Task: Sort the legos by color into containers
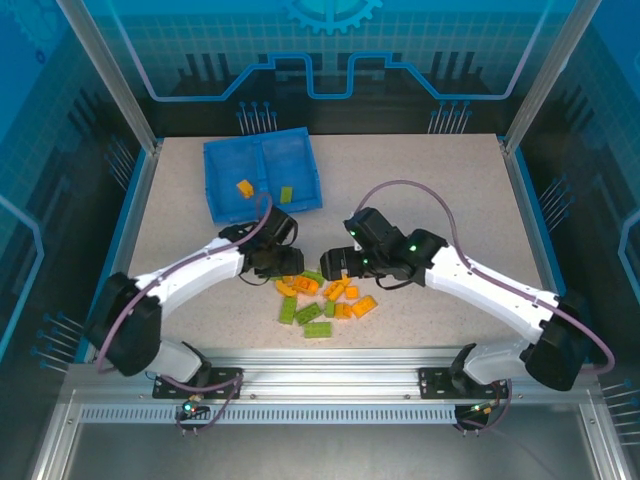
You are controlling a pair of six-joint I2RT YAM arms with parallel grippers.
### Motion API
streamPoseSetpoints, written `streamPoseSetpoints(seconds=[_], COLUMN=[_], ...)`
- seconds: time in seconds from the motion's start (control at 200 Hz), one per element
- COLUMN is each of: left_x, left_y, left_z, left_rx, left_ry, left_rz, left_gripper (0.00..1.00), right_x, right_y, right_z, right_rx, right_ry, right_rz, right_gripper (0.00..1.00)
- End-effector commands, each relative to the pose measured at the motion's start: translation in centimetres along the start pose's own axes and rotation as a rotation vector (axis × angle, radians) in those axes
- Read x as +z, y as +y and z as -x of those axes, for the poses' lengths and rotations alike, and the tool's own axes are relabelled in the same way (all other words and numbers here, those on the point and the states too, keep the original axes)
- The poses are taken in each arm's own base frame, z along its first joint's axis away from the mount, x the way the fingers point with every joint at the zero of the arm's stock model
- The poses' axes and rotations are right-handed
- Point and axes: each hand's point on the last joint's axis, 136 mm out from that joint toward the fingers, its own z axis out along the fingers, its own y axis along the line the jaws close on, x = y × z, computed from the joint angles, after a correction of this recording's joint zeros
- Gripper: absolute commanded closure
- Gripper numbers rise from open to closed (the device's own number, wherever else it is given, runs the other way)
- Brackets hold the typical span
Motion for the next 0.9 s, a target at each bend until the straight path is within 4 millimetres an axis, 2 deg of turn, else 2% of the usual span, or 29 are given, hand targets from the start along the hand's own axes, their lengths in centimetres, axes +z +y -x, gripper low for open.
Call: streamPoseSetpoints(seconds=[0.0, 0.155, 0.3, 0.5, 0.6, 0.705, 0.825, 0.895], left_x=[1.4, 3.4, 4.5, 3.9, 1.6, -3.4, -9.2, -11.4], left_y=[-0.3, 1.0, 1.3, 1.2, 0.8, -0.1, 1.1, 2.4], left_z=[1.4, 0.9, 0.7, 1.1, 1.7, 3.6, 6.9, 9.2], left_rx=[-0.019, -0.012, -0.017, -0.021, -0.027, -0.028, -0.002, 0.0], left_ry=[-0.029, -0.001, -0.002, -0.035, -0.06, -0.161, -0.322, -0.4], left_rz=[0.037, 0.11, 0.118, 0.11, 0.092, 0.05, 0.117, 0.166], left_gripper=[0.45, 0.49, 0.61, 0.77, 0.81, 0.84, 0.83, 0.83], right_x=[-1.0, -1.4, -1.6, -1.8, -2.1, -2.6, -3.3, -3.5], right_y=[-0.5, -1.0, -0.8, -0.7, -0.7, -0.8, -0.7, -0.6], right_z=[-0.2, -0.4, -0.1, 0.0, -0.1, 0.0, 0.4, 0.6], right_rx=[0.025, 0.035, 0.028, 0.022, 0.027, 0.034, 0.036, 0.032], right_ry=[-0.037, -0.054, -0.06, -0.057, -0.063, -0.078, -0.101, -0.108], right_rz=[-0.008, -0.015, -0.01, -0.01, -0.006, -0.002, 0.005, 0.006], right_gripper=[0.02, 0.02, 0.02, 0.02, 0.02, 0.02, 0.02, 0.02])
